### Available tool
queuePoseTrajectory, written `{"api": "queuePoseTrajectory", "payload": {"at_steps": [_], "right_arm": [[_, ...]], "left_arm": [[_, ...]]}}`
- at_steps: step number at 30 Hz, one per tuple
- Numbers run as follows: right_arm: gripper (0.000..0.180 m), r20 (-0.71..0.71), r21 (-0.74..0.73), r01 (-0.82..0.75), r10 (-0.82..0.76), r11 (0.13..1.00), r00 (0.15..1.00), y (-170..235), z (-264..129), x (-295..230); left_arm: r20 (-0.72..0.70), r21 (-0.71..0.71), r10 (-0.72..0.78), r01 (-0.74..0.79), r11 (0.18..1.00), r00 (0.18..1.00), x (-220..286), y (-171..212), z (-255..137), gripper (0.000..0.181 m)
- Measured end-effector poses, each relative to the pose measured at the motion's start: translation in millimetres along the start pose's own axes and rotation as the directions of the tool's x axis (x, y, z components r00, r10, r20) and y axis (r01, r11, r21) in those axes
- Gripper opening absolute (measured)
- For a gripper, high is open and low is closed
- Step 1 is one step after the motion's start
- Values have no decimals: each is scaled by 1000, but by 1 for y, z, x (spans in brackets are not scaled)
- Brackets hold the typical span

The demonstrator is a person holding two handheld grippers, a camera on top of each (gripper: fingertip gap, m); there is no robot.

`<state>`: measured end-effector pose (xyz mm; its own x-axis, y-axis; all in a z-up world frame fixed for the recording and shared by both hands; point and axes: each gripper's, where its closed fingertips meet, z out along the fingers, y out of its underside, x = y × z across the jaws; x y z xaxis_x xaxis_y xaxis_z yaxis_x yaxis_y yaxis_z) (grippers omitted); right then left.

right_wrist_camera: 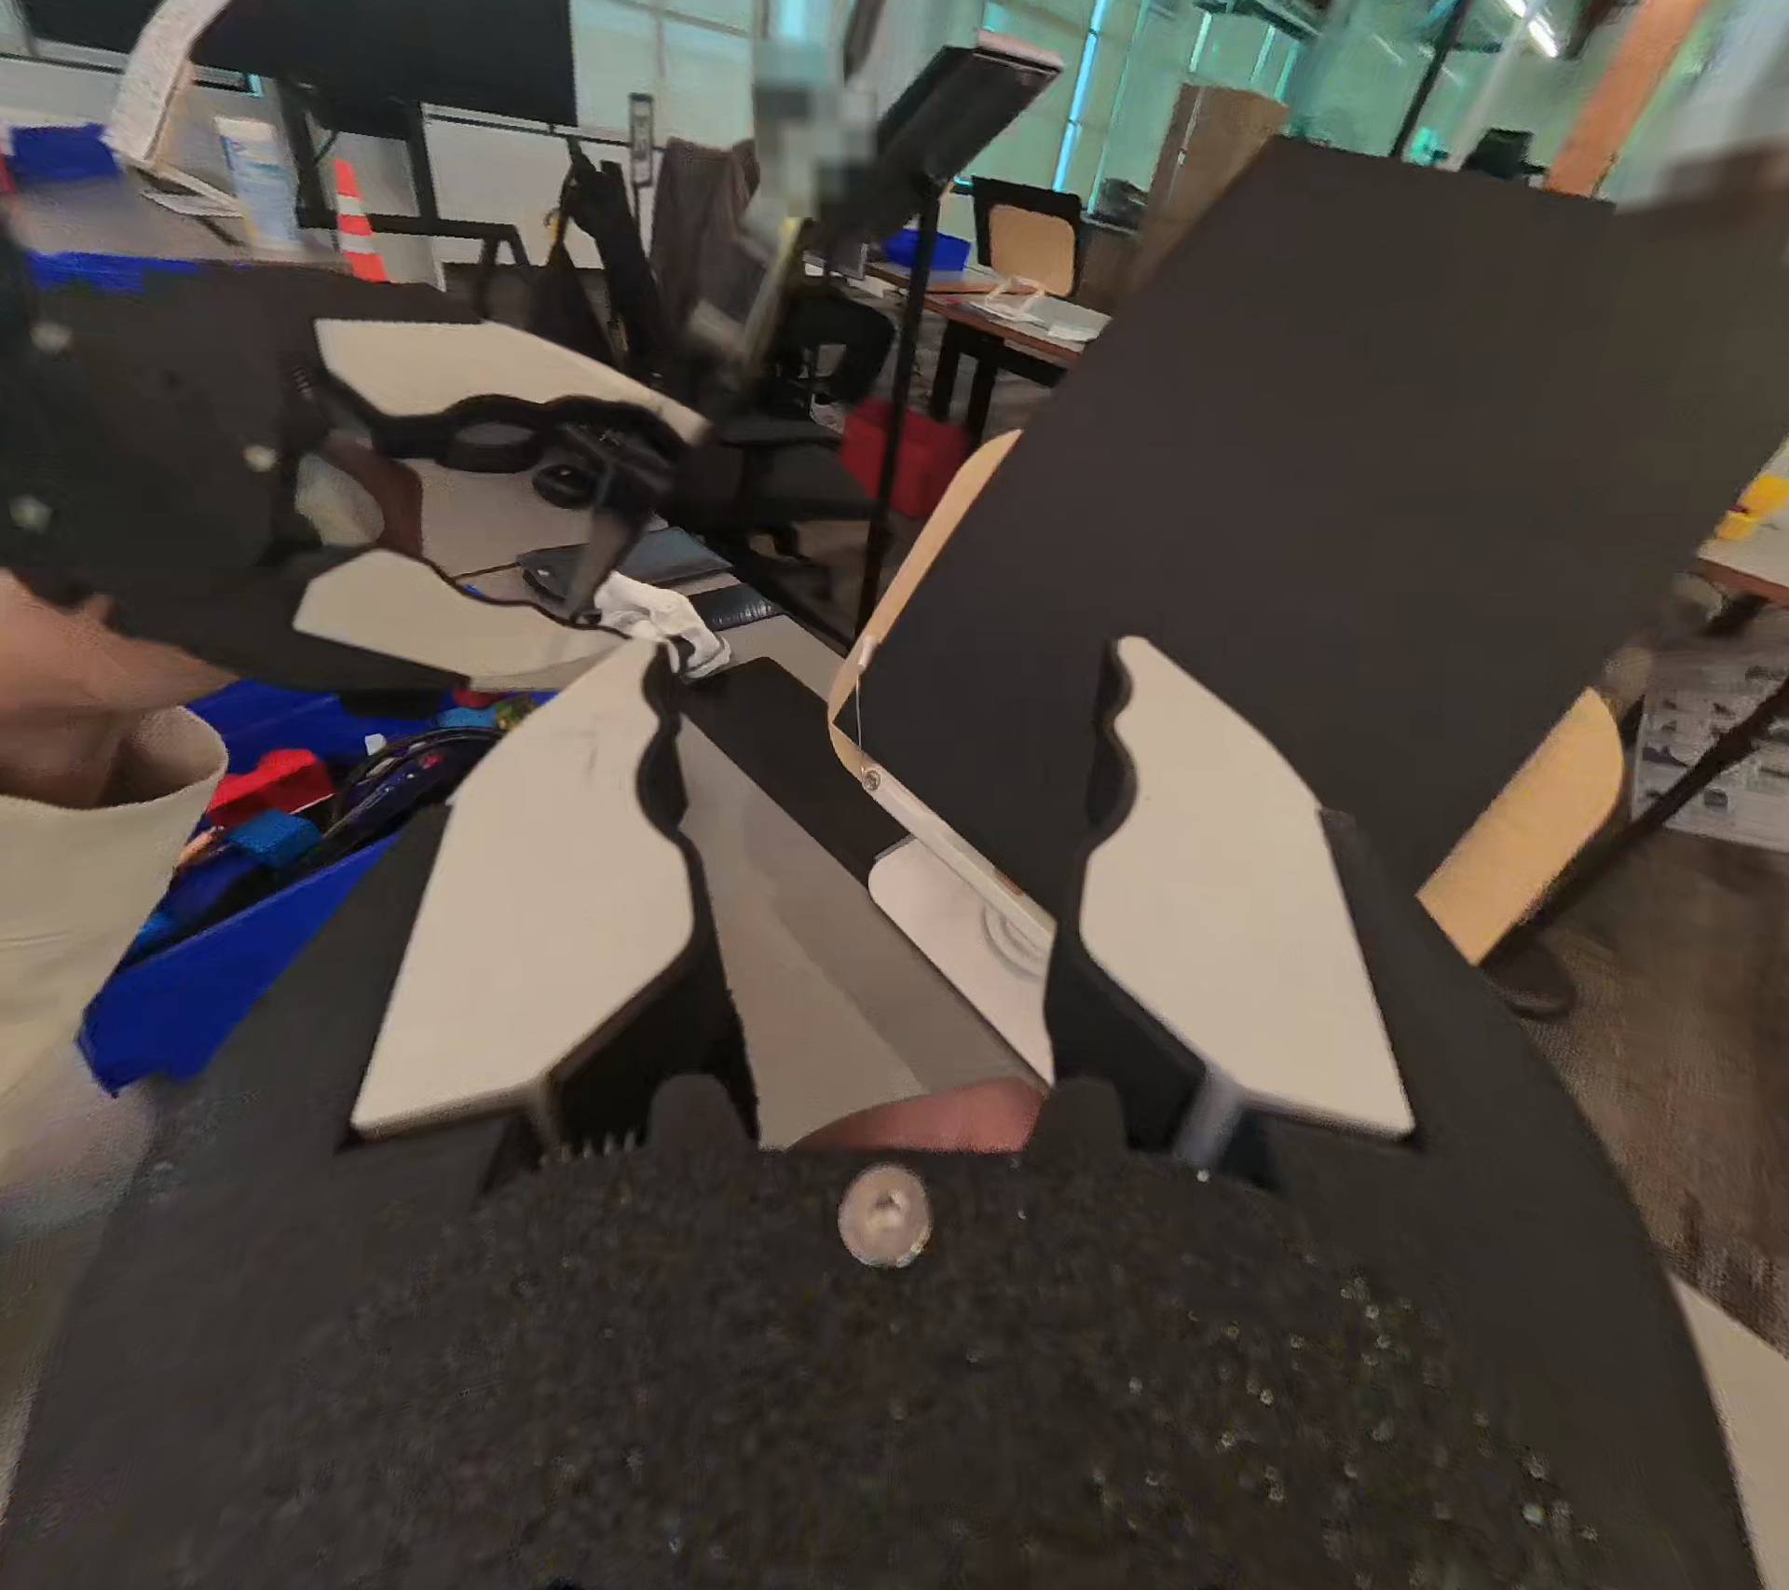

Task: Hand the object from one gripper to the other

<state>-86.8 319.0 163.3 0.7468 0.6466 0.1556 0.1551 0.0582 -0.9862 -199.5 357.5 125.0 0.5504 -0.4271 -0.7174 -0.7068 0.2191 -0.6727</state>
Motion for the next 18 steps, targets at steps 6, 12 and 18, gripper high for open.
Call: {"api": "queuePoseTrajectory", "payload": {"at_steps": [6,12,18], "right_arm": [[66,201,46,-172,160,984,966,-8,-18,-9],[46,185,13,-184,179,983,966,5,-14,4],[11,220,-30,-163,165,986,961,12,-7,1]], "left_arm": [[167,-79,320,-311,947,933,0,2,7,80],[178,-106,437,-425,899,881,13,-1,17,80],[204,-122,452,-435,892,869,13,-3,18,80]]}}
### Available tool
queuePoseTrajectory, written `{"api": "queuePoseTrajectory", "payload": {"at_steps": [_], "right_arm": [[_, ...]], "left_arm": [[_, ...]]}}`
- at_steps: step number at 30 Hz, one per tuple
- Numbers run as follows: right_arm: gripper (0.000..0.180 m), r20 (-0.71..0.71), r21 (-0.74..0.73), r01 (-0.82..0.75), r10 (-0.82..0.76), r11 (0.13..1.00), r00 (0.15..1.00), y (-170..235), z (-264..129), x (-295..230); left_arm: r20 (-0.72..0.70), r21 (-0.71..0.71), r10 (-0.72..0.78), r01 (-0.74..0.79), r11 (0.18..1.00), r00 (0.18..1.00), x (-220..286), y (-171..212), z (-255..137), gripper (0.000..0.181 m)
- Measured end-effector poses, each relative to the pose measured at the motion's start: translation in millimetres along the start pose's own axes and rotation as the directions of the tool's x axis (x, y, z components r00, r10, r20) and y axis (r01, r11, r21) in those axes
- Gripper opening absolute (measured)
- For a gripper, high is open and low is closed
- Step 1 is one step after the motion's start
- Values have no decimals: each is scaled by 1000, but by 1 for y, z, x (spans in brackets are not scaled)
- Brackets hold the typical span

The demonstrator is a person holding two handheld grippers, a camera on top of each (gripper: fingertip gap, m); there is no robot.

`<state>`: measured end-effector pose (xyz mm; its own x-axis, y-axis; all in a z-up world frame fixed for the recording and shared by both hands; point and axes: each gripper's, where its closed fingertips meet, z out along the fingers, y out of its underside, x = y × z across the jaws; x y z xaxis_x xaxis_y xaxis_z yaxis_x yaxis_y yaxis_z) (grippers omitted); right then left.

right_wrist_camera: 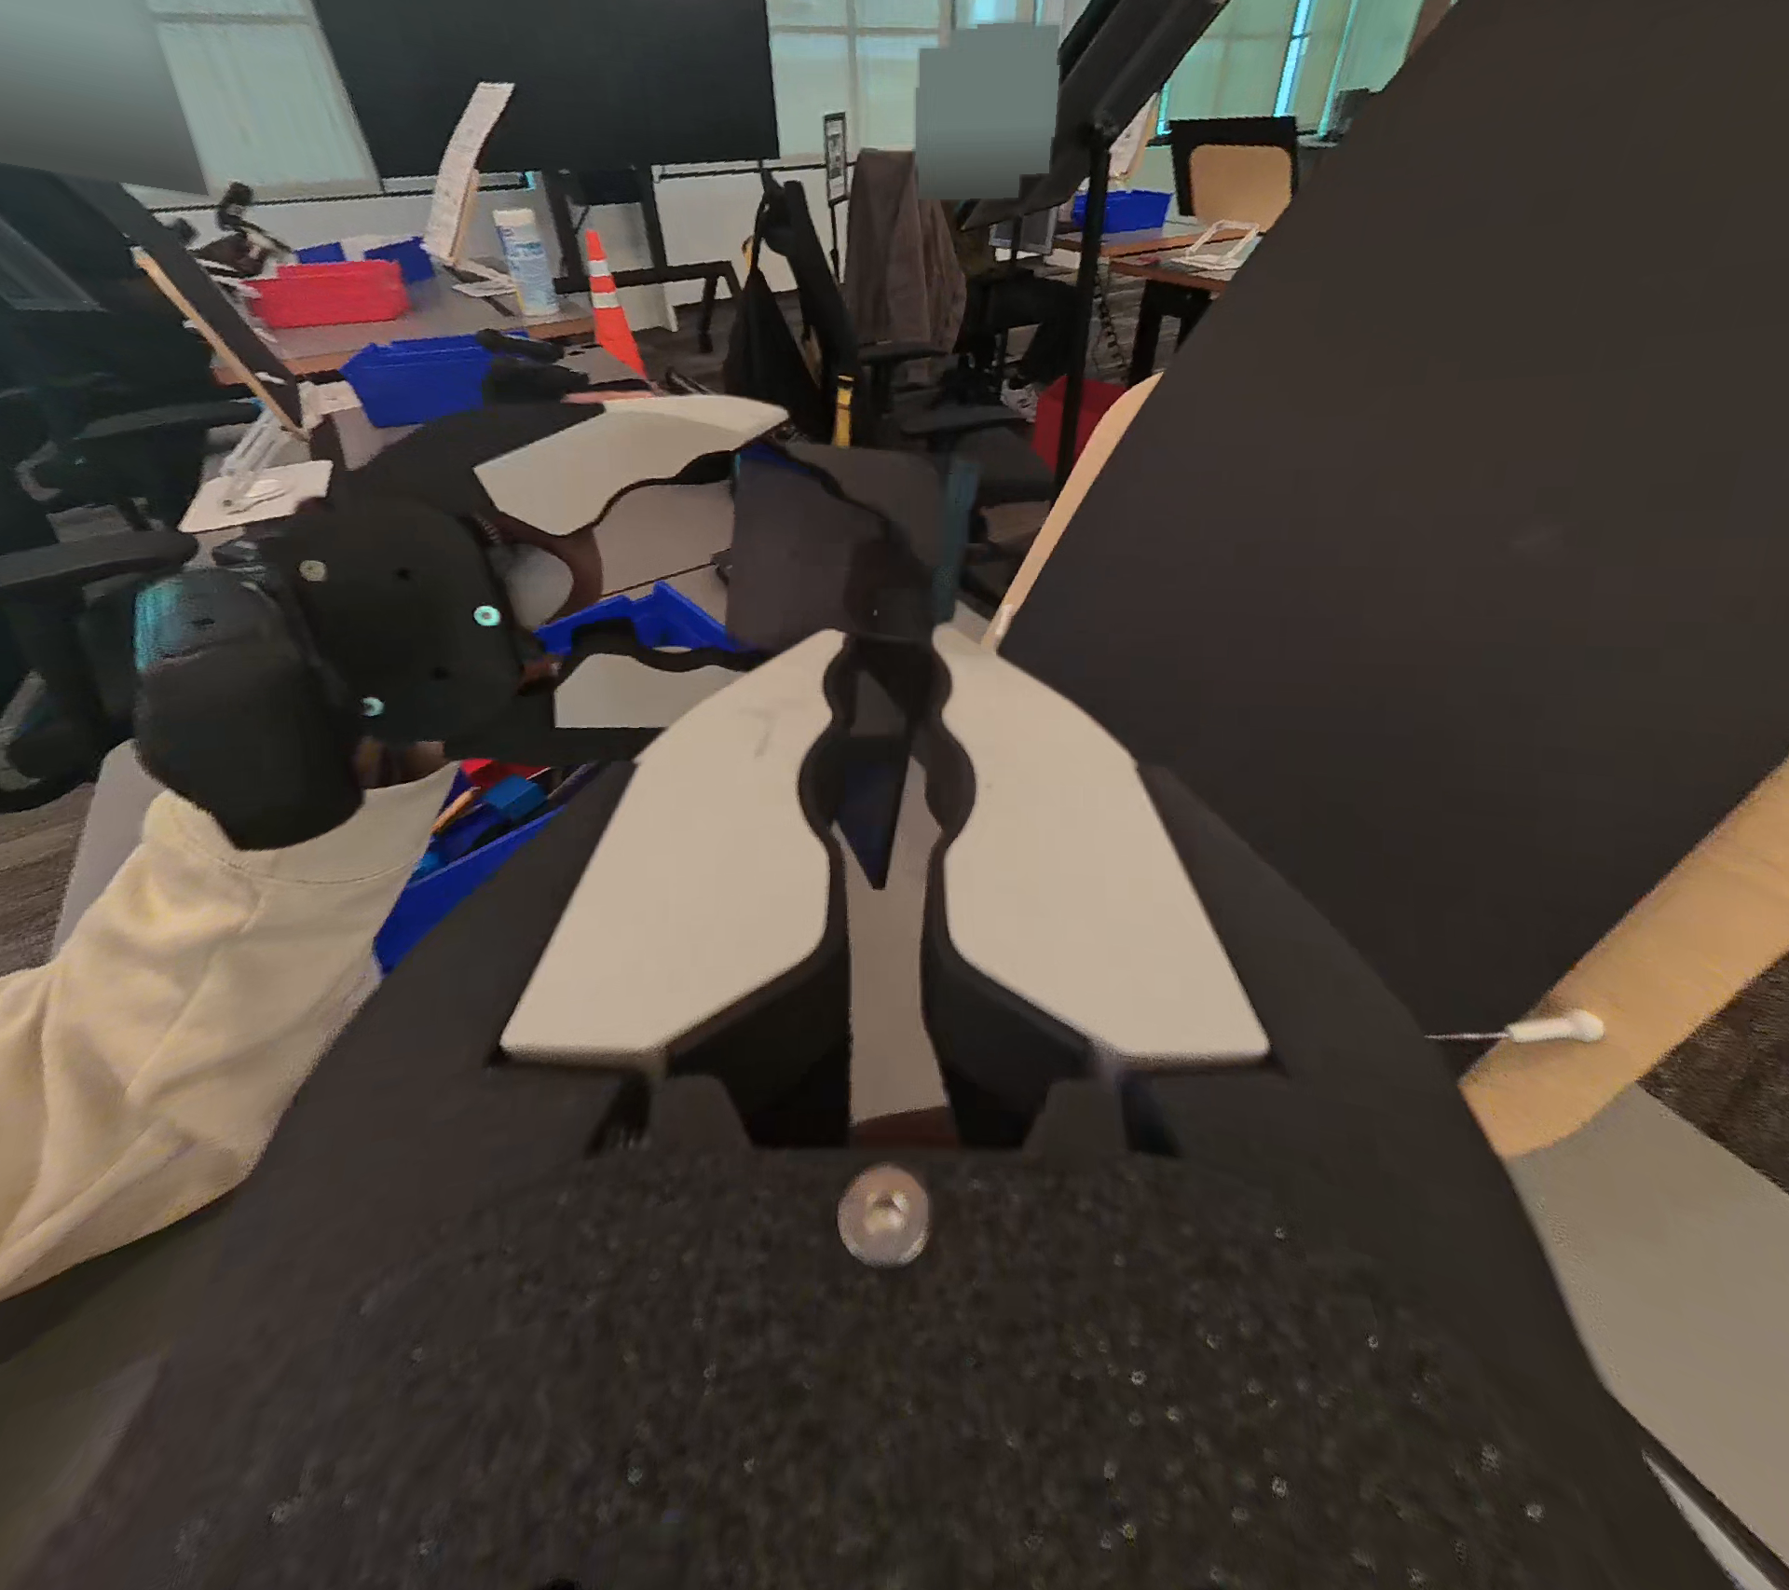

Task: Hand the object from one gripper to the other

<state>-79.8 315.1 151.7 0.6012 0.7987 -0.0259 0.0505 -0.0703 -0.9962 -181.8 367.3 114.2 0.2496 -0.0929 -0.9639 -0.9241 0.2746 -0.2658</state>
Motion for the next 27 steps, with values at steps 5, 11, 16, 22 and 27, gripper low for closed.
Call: {"api": "queuePoseTrajectory", "payload": {"at_steps": [5,11,16,22,27], "right_arm": [[3,100,-22,-12,14,1000,995,0,1,-15],[2,11,-85,62,-61,994,998,12,-3,1],[2,-65,-169,210,-223,963,973,23,-21,10],[2,200,-295,534,-495,793,846,68,-30,-36],[2,278,-294,587,-520,754,808,72,-13,-63]], "left_arm": [[-46,-28,-64,62,998,997,12,3,7,80],[-250,28,-232,247,969,940,30,-12,-5,70],[-571,38,-430,546,837,699,40,-25,-35,68],[-733,43,-388,608,793,559,53,-26,-59,60],[-846,68,-228,523,850,482,89,-39,-82,56]]}}
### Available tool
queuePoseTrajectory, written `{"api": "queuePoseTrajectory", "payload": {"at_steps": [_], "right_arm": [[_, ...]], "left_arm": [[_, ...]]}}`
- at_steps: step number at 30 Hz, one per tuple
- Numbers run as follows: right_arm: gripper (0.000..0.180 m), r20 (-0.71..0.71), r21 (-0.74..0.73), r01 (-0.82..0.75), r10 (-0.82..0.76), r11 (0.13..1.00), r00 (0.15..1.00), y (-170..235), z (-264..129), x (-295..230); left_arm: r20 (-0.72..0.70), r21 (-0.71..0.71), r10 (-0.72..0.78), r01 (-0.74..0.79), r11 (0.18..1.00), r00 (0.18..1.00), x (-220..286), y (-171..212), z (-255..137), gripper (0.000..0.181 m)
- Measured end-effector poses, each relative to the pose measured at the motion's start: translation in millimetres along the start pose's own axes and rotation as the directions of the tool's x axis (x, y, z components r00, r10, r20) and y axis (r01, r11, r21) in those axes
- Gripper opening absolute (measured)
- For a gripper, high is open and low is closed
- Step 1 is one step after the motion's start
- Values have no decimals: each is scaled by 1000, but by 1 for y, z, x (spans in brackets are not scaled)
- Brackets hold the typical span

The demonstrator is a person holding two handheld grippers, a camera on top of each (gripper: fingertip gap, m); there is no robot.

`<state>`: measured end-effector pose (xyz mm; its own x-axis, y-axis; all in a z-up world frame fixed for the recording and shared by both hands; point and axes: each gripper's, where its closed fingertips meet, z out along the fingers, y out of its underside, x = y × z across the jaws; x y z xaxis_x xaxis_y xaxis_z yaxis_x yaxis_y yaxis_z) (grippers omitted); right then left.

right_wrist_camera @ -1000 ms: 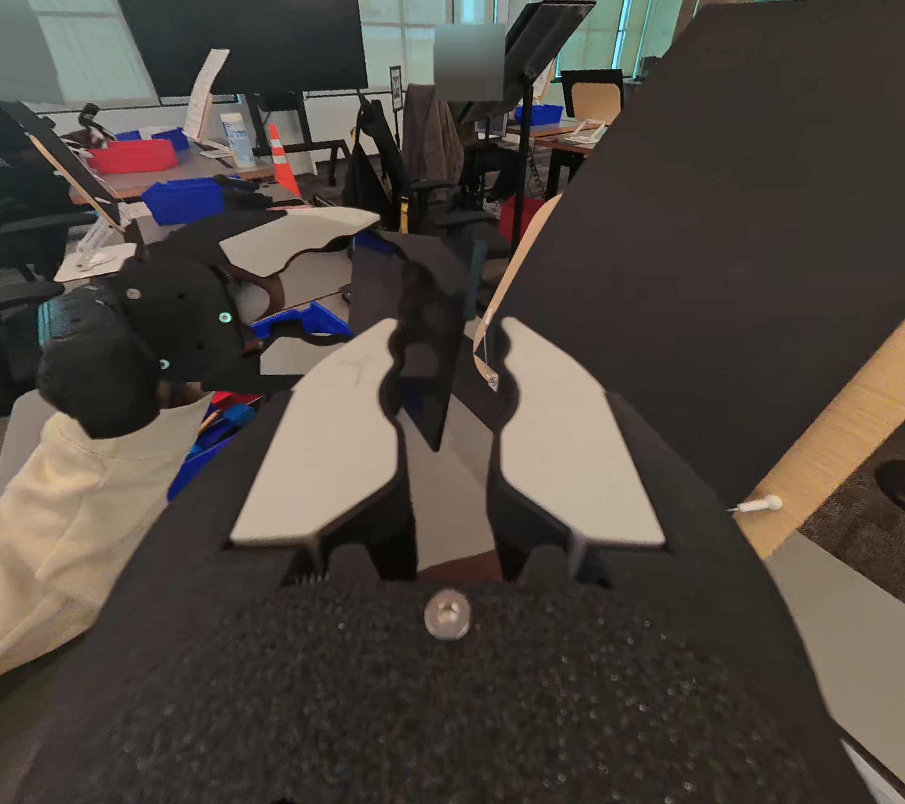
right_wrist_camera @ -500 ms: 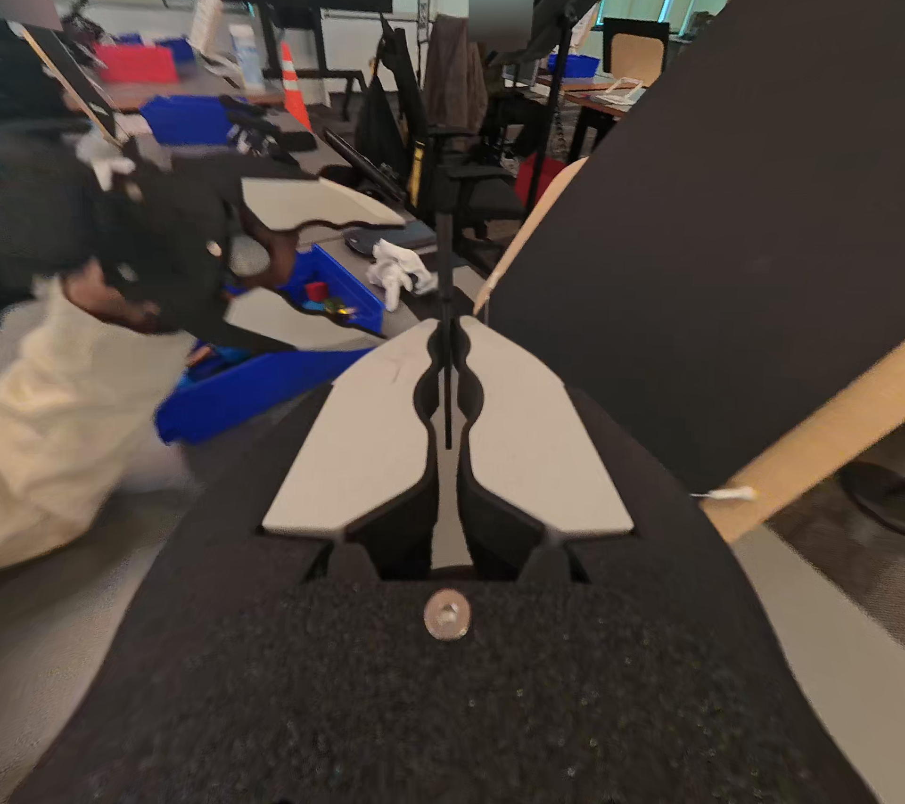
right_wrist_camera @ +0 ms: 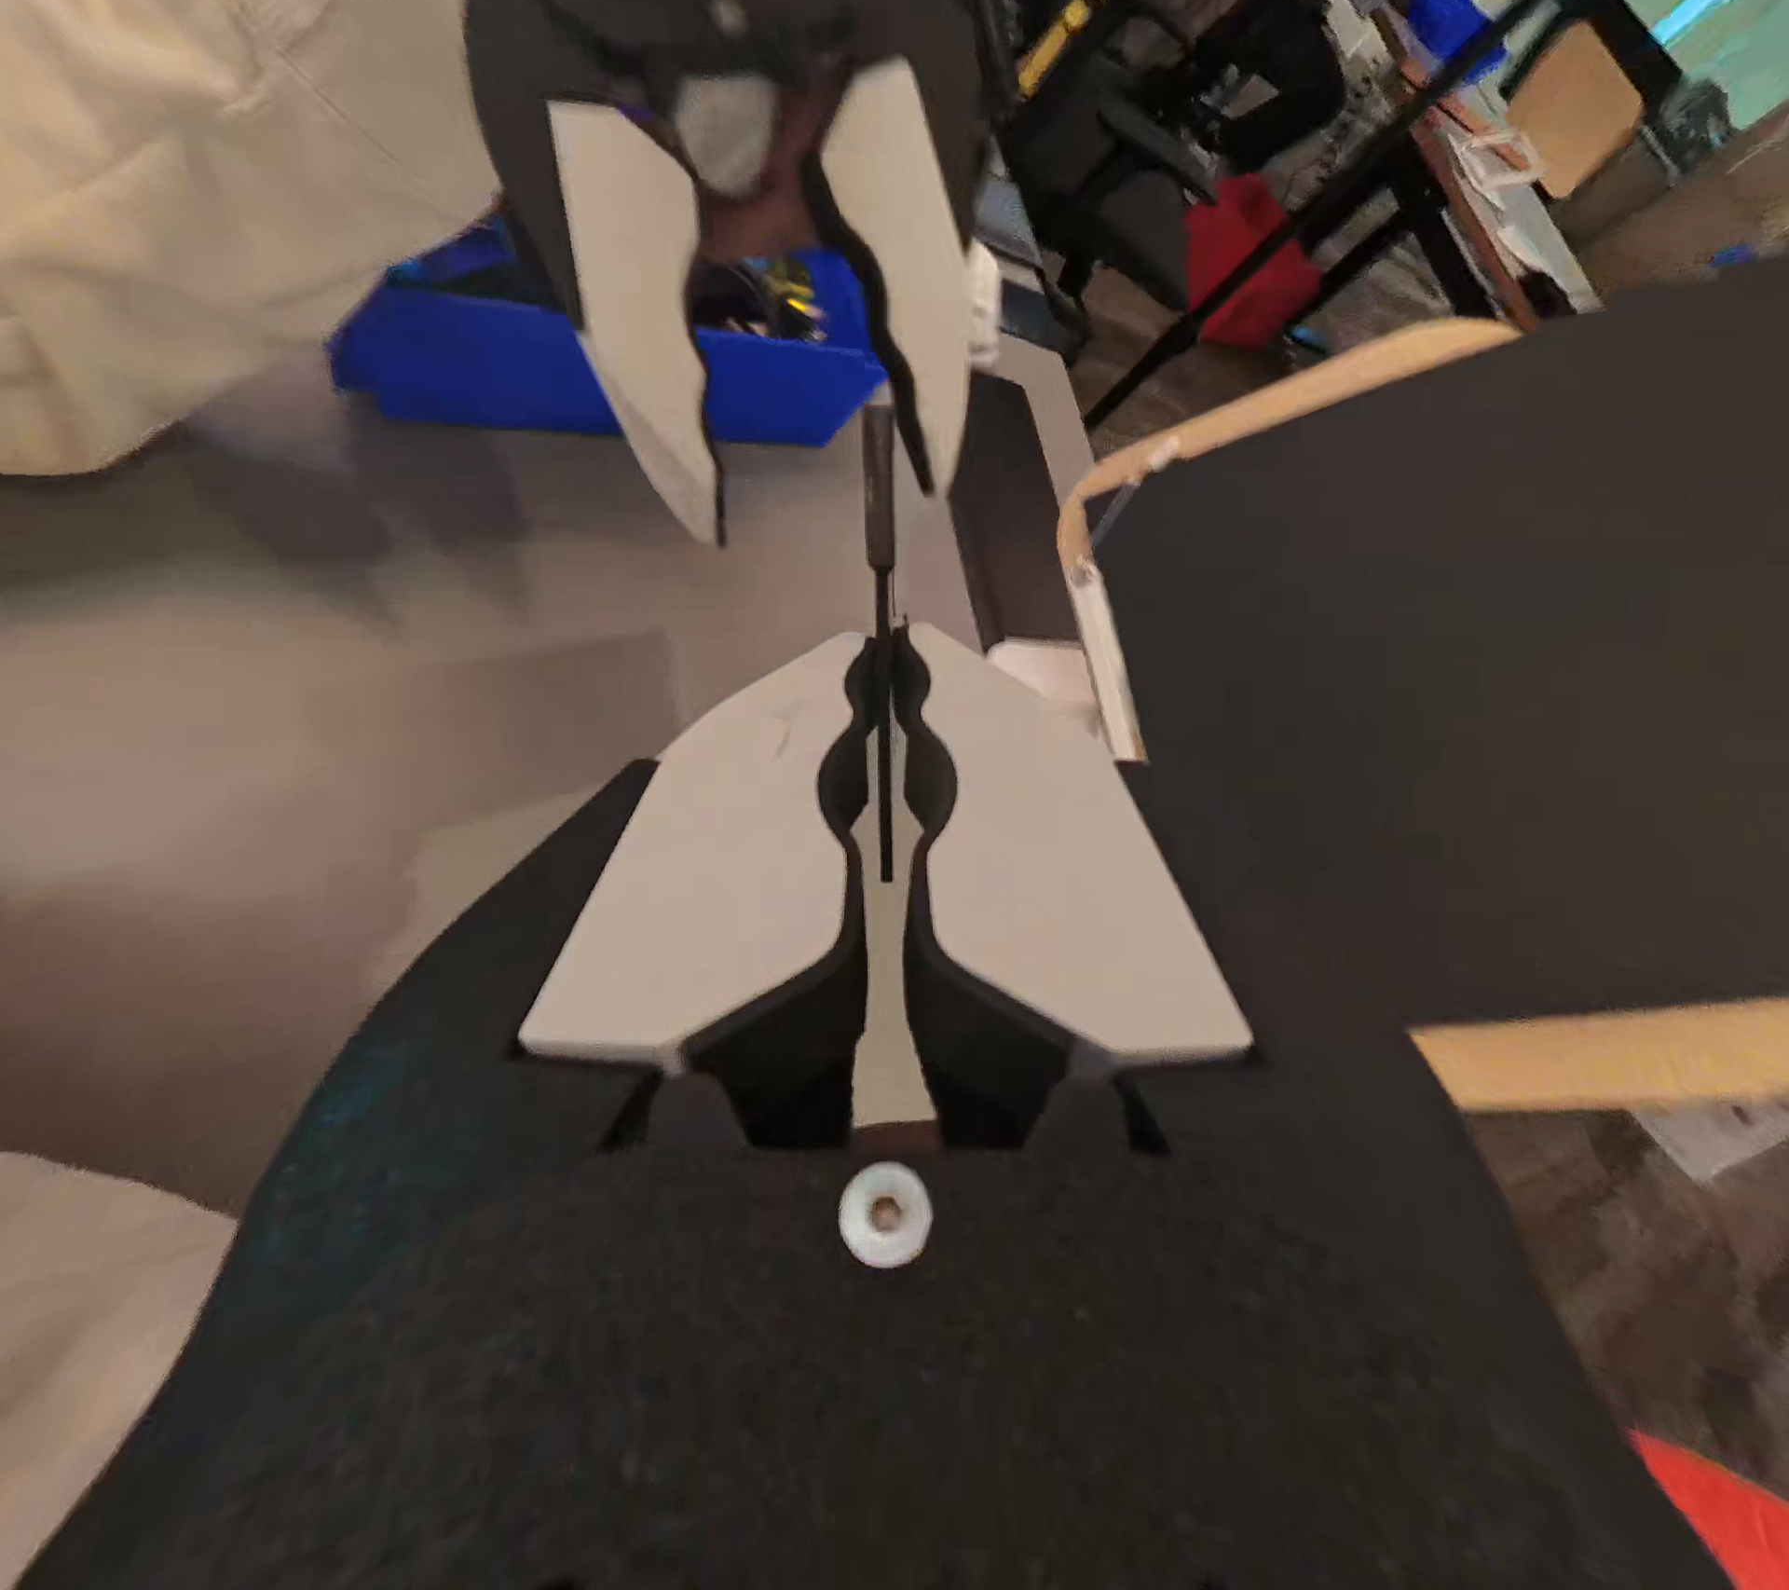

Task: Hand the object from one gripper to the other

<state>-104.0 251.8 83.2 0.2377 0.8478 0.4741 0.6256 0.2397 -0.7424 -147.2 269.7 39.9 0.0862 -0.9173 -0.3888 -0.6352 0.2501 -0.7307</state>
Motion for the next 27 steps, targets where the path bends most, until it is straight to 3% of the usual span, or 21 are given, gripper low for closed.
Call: {"api": "queuePoseTrajectory", "payload": {"at_steps": [3,6,11,13,17,20,23,27], "right_arm": [[1,105,32,29,-32,999,994,-9,13,-16],[2,94,11,26,-27,1000,995,-8,23,-12],[10,-22,90,5,-3,996,1000,-16,25,8],[25,-75,123,-37,47,992,996,-21,20,18],[31,-101,222,-134,160,966,982,-33,8,34],[37,-174,275,-139,192,951,966,-36,3,50],[38,-146,376,-201,273,904,951,-49,0,60],[41,41,515,-367,405,775,913,-77,4,62]], "left_arm": [[59,-43,30,-27,999,998,-7,0,10,50],[-16,-26,26,-27,999,1000,2,-1,12,3],[-3,32,-16,16,999,1000,-10,-6,3,2],[23,105,-57,55,993,998,-21,-14,-6,2],[25,300,-162,148,942,986,-40,-32,-33,1],[-18,457,-234,216,863,972,-51,-47,-63,1],[-16,618,-332,270,738,943,-69,-64,-99,1],[-186,868,-423,350,351,887,-84,-89,-169,1]]}}
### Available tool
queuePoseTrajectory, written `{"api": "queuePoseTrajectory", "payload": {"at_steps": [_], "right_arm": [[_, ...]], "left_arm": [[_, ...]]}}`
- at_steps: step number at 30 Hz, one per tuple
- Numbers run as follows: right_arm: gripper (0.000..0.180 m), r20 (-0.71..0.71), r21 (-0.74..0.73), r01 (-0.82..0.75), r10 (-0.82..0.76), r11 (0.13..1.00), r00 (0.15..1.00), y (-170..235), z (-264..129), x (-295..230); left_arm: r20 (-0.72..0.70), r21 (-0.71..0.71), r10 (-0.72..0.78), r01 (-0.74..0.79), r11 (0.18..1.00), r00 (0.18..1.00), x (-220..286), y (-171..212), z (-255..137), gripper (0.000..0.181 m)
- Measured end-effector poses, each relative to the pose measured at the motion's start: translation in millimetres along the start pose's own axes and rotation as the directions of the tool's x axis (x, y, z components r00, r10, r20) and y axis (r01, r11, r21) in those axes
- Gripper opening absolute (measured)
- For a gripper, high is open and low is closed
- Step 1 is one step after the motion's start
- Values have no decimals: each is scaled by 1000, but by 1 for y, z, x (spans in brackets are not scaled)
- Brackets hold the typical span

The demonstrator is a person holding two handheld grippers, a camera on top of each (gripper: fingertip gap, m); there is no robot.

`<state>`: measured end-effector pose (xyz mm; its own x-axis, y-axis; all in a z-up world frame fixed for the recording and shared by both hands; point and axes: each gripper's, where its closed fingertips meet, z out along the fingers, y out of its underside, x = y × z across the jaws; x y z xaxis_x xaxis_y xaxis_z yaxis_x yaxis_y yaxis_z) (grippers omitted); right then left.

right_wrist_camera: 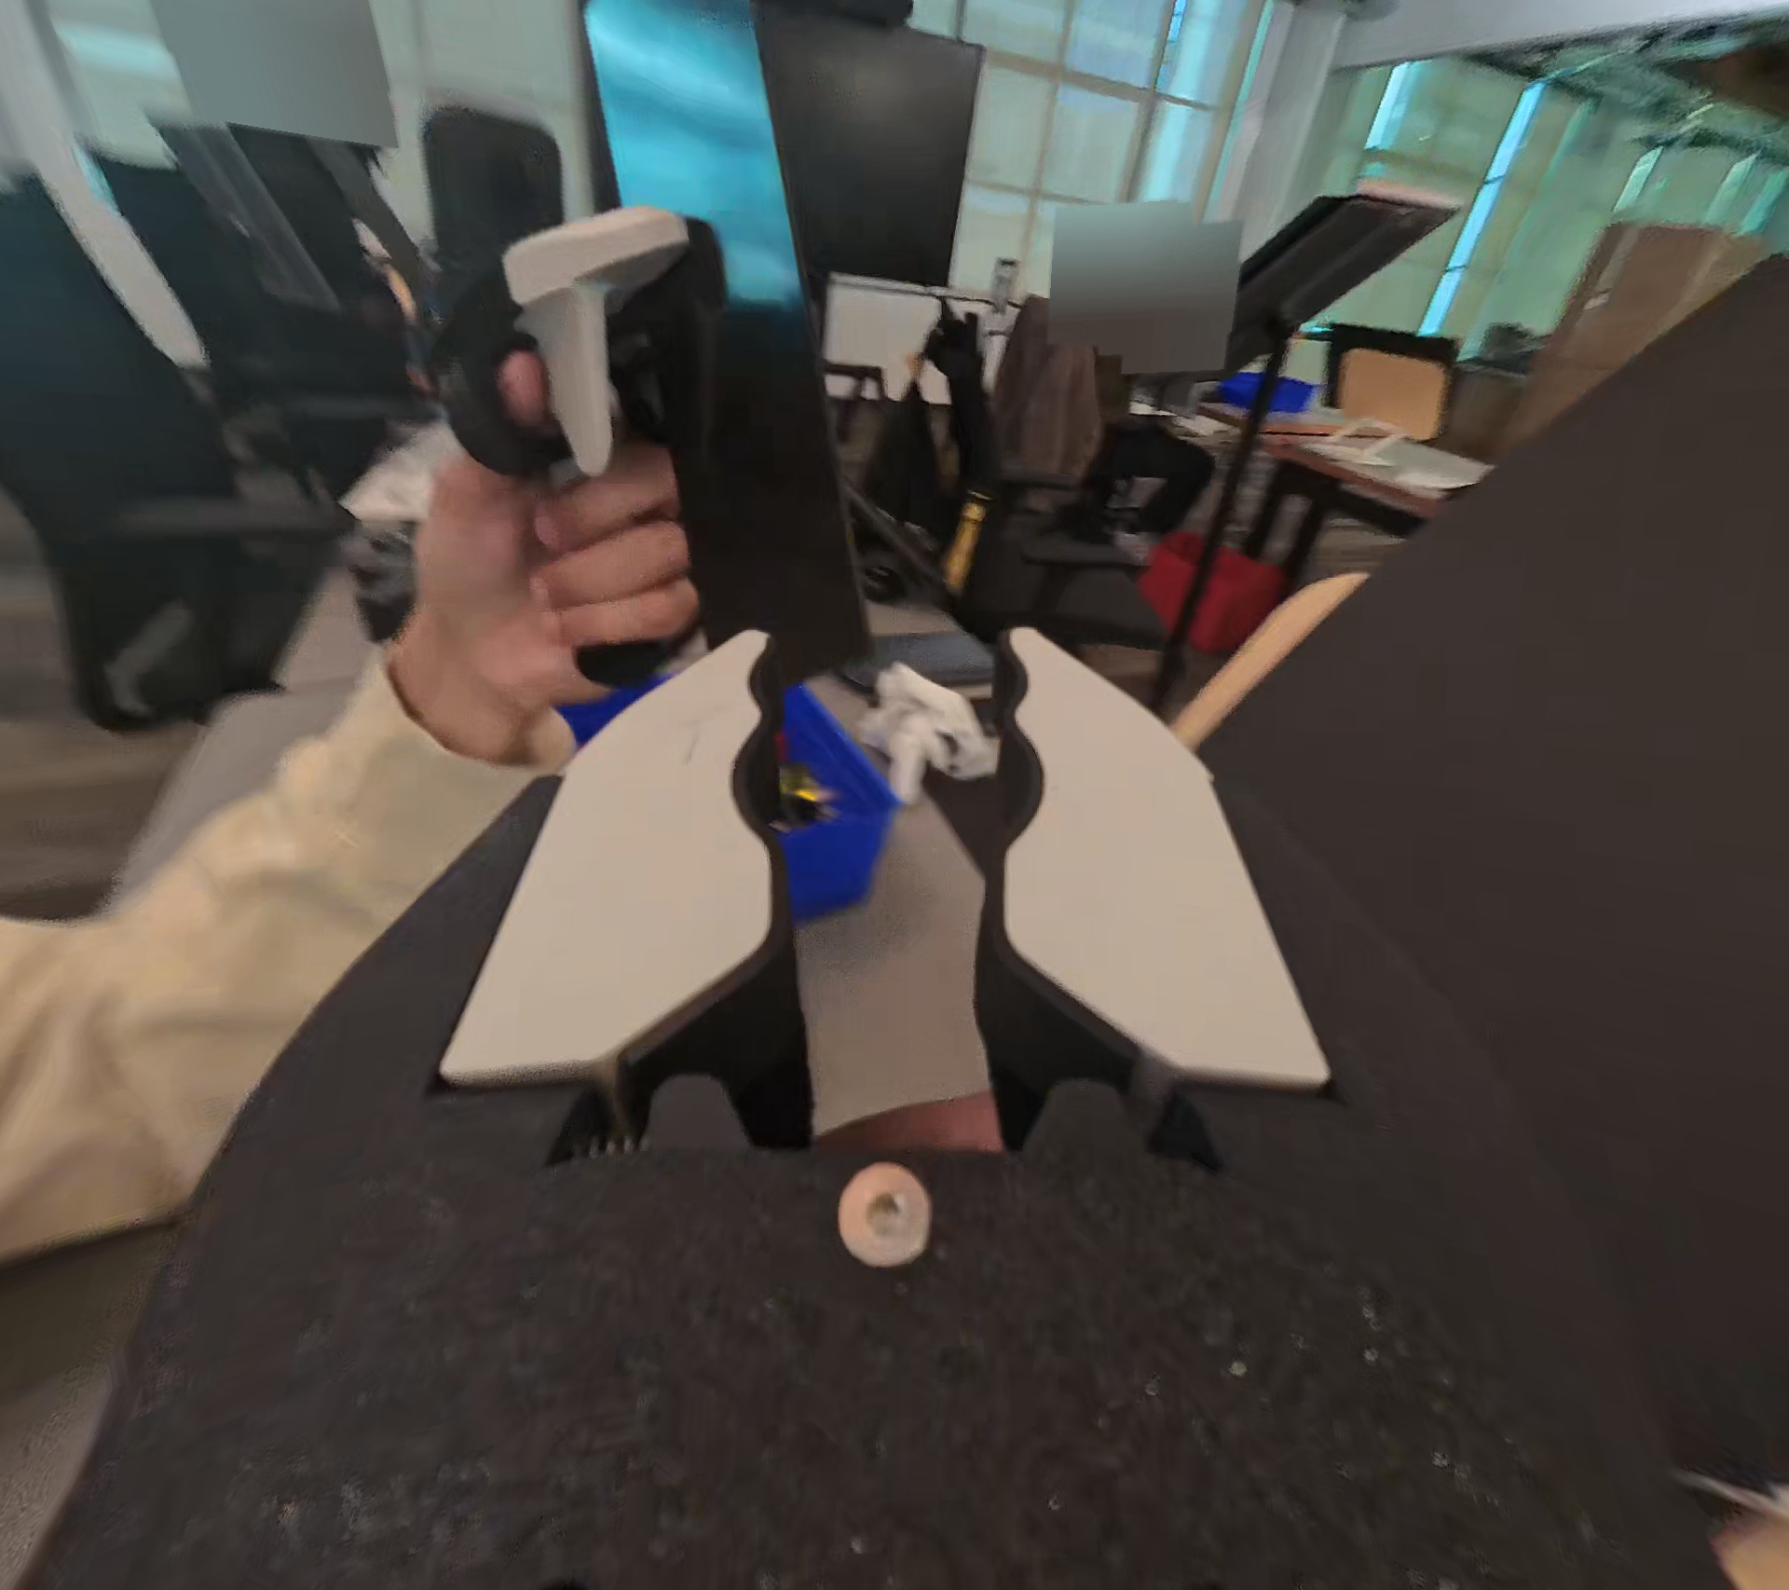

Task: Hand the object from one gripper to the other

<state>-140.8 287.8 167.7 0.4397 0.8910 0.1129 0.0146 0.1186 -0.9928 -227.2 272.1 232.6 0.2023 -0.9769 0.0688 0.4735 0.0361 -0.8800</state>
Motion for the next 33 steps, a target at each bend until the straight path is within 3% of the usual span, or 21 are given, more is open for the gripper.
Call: {"api": "queuePoseTrajectory", "payload": {"at_steps": [3,6,8,12,13,14,16,19,21,23,25,30,33], "right_arm": [[42,119,132,-183,167,974,979,-22,13,-12],[43,269,196,-287,230,938,935,-33,23,-32],[46,286,196,-299,237,934,928,-32,36,-41],[33,315,293,-404,312,866,896,-41,48,-44],[10,326,304,-421,322,855,889,-41,49,-44],[2,324,317,-420,319,850,891,-41,50,-43],[2,318,307,-401,304,863,898,-40,49,-42],[2,297,279,-368,285,887,911,-38,43,-36],[2,274,259,-364,293,895,916,-39,35,-29],[2,244,265,-340,278,902,929,-42,24,-22],[2,201,253,-277,229,927,952,-42,16,-18],[2,177,199,-246,211,949,961,-38,-1,-10],[2,265,93,-234,203,968,943,-27,-15,-18]], "left_arm": [[-58,212,-122,132,968,991,0,-32,-16,1],[-56,298,-191,199,934,980,-9,-41,-25,1],[-98,340,-233,252,906,968,-11,-44,-28,1],[-177,327,-313,356,875,933,-15,-38,-23,1],[-200,317,-325,375,871,924,-13,-36,-20,1],[-217,314,-330,386,867,919,-12,-35,-19,1],[-202,300,-326,375,877,923,-14,-33,-18,1],[-103,235,-253,271,933,962,-17,-28,-18,5],[61,219,-126,110,970,990,-26,-31,-26,21],[258,128,23,-58,990,966,-39,-31,-36,23],[382,37,92,-115,993,919,-48,-31,-45,25],[362,63,24,-50,997,932,-39,-41,-52,26],[395,-48,102,-90,995,913,-42,-33,-56,26]]}}
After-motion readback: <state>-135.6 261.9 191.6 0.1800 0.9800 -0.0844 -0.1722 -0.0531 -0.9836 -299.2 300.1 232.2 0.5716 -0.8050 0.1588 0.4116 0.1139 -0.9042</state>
